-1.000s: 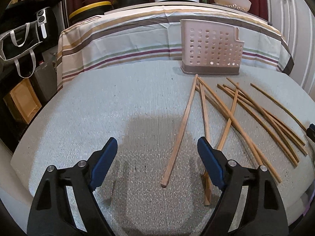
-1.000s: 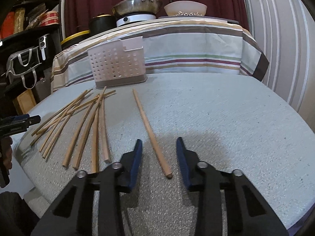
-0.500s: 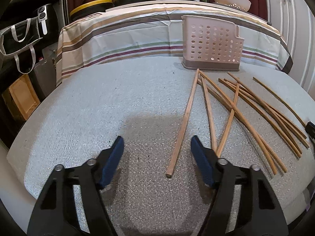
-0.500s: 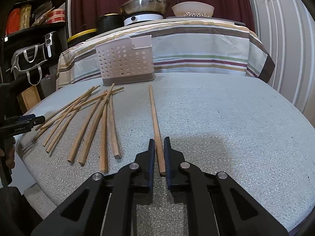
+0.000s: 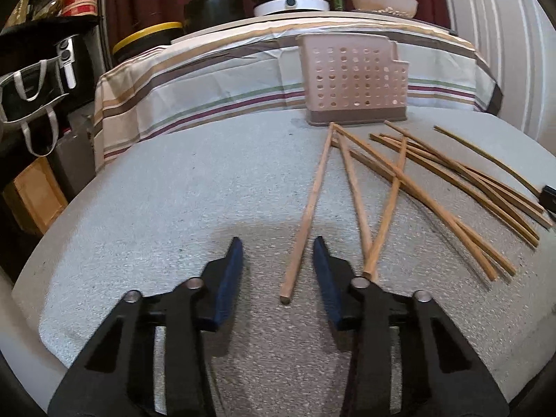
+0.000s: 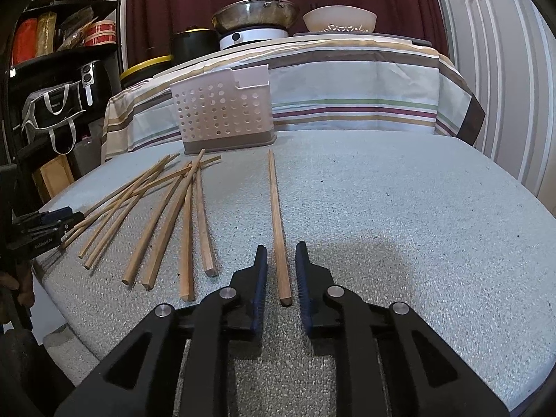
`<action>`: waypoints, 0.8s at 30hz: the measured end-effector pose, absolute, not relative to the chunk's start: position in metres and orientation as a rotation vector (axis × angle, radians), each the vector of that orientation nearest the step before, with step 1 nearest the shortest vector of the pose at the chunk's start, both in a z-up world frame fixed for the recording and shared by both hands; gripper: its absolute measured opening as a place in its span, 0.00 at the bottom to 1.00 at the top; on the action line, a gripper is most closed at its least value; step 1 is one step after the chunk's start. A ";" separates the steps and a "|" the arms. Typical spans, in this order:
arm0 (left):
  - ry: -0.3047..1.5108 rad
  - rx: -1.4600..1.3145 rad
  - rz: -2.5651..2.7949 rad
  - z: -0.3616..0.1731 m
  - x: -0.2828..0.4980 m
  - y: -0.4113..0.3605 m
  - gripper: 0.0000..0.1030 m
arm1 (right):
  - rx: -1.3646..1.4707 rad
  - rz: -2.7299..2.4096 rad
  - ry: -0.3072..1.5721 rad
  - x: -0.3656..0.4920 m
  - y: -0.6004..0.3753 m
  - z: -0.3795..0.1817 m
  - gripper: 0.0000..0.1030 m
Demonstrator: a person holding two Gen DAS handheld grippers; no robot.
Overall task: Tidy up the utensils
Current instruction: 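Lower the left tool to a single chopstick and close its fingers on it, then lift the chopstick with the left tool toward the pink caddy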
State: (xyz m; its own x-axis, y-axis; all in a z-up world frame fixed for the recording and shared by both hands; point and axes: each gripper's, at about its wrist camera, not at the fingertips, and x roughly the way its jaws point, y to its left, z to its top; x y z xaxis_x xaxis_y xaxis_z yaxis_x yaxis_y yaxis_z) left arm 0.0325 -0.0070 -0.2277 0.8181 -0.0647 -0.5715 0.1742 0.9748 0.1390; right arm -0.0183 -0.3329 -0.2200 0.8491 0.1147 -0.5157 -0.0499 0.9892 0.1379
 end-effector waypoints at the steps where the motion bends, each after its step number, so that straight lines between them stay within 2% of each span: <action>1: 0.600 0.188 -0.134 -0.228 0.032 -0.007 0.31 | 0.124 0.087 0.550 -0.018 -0.333 -0.220 0.17; 3: 0.602 0.183 -0.141 -0.228 0.032 -0.007 0.29 | 0.131 0.091 0.549 -0.019 -0.334 -0.220 0.17; 5: 0.608 0.167 -0.157 -0.228 0.031 -0.006 0.21 | 0.140 0.094 0.548 -0.020 -0.334 -0.220 0.17; 10: 0.606 0.152 -0.189 -0.229 0.028 -0.007 0.11 | 0.153 0.100 0.547 -0.020 -0.336 -0.220 0.15; 13: 0.598 0.160 -0.190 -0.230 0.027 -0.009 0.10 | 0.155 0.103 0.547 -0.020 -0.336 -0.220 0.09; 24: 0.568 0.143 -0.175 -0.218 0.021 -0.004 0.06 | 0.136 0.093 0.498 -0.028 -0.332 -0.203 0.07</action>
State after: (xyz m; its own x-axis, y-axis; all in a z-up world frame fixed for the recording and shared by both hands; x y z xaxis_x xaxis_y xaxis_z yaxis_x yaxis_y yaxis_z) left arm 0.0211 -0.0040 -0.2181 0.8290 -0.1248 -0.5451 0.2036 0.9752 0.0863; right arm -0.0284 -0.3321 -0.2029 0.8748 0.1217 -0.4689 -0.0555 0.9868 0.1524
